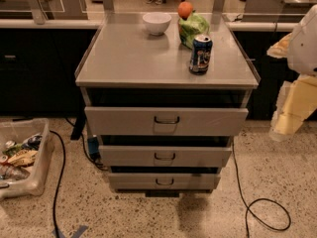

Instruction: Open top drawer

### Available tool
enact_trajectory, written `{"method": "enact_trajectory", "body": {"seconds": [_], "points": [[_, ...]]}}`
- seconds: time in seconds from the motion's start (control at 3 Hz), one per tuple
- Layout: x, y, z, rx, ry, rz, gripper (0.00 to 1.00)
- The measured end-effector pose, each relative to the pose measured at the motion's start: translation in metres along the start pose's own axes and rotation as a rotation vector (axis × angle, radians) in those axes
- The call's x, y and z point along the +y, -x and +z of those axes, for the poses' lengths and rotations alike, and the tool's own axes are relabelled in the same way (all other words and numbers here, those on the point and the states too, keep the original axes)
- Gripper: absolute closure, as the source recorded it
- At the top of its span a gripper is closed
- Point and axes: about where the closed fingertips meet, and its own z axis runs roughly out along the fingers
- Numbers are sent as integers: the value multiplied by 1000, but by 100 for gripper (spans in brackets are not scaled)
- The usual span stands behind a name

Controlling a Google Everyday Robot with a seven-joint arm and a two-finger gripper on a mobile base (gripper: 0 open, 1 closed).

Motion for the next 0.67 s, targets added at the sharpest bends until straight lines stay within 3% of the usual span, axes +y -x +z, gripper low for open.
{"method": "enact_trajectory", "body": {"seconds": [0.67], "points": [[0,-2,0,6,1,8,0]]}}
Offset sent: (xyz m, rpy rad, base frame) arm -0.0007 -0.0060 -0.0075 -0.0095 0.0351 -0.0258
